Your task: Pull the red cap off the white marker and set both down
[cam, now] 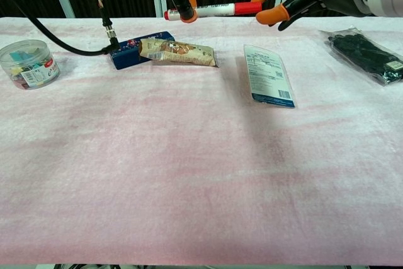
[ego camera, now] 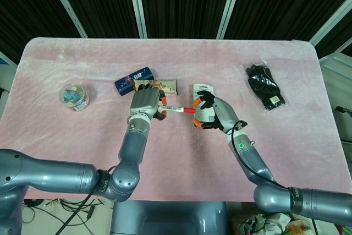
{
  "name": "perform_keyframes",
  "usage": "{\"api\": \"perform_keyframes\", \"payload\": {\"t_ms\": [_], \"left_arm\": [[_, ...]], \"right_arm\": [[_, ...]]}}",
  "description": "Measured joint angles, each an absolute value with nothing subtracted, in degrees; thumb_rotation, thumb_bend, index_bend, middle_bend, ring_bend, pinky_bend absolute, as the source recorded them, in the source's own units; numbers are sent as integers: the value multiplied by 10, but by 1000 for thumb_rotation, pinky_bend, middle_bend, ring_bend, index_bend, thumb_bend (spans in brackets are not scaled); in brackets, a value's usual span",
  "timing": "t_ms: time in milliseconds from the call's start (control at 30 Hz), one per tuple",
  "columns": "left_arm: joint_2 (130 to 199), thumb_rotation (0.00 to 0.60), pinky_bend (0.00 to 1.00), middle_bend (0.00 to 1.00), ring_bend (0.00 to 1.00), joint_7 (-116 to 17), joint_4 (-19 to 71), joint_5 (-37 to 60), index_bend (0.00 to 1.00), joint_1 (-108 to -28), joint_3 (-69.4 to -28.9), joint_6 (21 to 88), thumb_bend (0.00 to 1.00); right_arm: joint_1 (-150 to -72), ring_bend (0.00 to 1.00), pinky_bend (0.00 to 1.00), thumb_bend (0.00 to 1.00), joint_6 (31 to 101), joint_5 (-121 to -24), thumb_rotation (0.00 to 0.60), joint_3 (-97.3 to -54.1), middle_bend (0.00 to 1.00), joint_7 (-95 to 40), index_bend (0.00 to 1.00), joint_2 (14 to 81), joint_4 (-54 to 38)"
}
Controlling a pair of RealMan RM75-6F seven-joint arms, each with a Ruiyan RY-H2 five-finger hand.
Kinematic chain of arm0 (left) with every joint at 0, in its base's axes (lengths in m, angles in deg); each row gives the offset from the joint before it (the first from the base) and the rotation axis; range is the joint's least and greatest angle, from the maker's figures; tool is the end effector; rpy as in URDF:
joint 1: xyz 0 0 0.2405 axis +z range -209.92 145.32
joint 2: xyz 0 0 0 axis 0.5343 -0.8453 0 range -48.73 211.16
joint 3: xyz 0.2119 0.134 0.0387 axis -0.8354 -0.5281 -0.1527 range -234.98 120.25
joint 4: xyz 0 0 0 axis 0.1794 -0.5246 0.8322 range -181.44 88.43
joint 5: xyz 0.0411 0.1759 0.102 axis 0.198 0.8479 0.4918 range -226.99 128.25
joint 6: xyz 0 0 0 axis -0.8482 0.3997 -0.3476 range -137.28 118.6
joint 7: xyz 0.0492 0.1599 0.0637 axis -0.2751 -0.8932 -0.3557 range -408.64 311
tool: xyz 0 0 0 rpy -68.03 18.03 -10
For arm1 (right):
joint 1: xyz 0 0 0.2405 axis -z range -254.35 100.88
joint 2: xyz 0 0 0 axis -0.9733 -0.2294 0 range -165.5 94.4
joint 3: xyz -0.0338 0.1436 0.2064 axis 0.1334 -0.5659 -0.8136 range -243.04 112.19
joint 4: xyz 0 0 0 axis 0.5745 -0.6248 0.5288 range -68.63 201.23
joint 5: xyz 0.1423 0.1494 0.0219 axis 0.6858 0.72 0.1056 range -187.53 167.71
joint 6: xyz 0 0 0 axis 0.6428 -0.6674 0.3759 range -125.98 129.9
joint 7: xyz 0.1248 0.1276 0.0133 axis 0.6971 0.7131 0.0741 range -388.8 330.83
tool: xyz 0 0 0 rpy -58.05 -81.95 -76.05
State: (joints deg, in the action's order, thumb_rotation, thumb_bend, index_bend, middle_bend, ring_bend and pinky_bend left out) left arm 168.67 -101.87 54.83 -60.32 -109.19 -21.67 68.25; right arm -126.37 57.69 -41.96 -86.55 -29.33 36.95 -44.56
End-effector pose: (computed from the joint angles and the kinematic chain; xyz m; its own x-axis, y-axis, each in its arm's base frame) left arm 0.0430 0.4043 0.0148 0.2259 0.4117 0.8829 0.9658 0.0241 -0.2583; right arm -0.0692 -0.3794 0.0500 -0.2742 -0.4244 0.8629 -0.9523 -0.0051 -0.3051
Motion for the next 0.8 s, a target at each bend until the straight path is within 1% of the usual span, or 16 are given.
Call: {"api": "perform_keyframes", "payload": {"t_ms": [300,533,800], "left_arm": [[1685,600,50,356,79,-1019,548,-602,740,-1089,-219,678,675],[1691,600,50,356,79,-1020,540,-603,740,-1091,-221,673,676],[1697,600,50,356,79,-1015,537,-597,740,-1092,-221,672,676]], "right_arm": [[-1267,350,275,233,592,-420,600,-868,159,-301,462,387,-439],[-1270,350,275,232,603,-417,600,-871,162,-309,504,399,-435],[-1270,350,275,233,609,-412,600,-873,162,-319,507,403,-434]]}}
